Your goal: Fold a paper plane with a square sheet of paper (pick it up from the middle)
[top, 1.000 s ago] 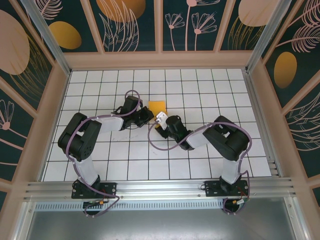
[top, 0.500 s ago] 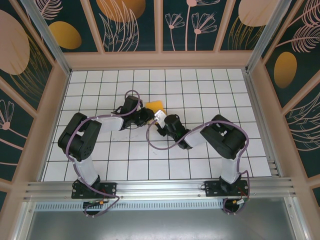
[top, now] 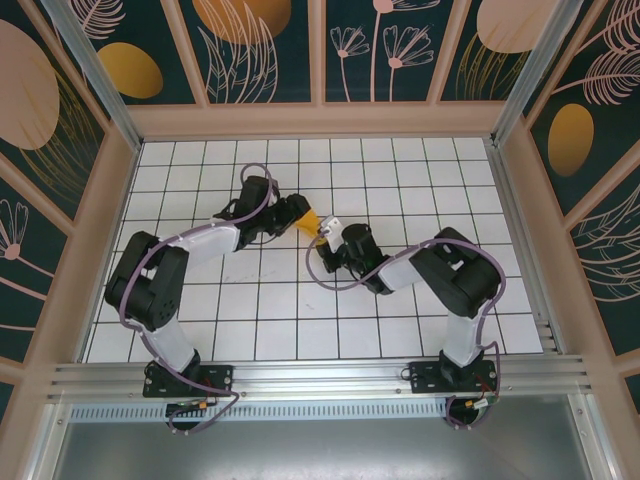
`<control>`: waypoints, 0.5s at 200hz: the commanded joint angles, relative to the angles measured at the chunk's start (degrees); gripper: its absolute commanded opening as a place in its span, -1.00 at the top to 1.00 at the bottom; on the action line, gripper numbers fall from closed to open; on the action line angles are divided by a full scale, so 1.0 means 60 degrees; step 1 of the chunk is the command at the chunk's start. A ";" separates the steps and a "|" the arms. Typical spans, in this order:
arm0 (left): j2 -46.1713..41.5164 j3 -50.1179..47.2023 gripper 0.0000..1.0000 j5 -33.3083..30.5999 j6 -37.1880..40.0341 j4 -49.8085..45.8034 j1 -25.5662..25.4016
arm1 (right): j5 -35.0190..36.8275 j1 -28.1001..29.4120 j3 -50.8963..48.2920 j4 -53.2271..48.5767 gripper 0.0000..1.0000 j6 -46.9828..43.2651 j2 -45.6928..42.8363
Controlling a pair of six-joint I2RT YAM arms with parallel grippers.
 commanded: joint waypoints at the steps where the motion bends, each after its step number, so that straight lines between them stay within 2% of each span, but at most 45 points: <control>1: -0.0614 0.0108 -0.36 -0.0544 0.0500 -0.0376 0.0162 | -0.1505 -0.0285 -0.0142 0.0085 1.00 0.1259 -0.0452; 50: -0.0797 -0.0637 -0.41 -0.0283 0.0616 0.0374 0.0191 | -0.2979 -0.0874 -0.0077 0.0340 1.00 0.3235 -0.0394; 100: -0.0792 -0.1344 -0.39 0.0208 0.0589 0.1544 0.0192 | -0.3566 -0.1365 -0.0121 0.0810 1.00 0.4914 -0.0106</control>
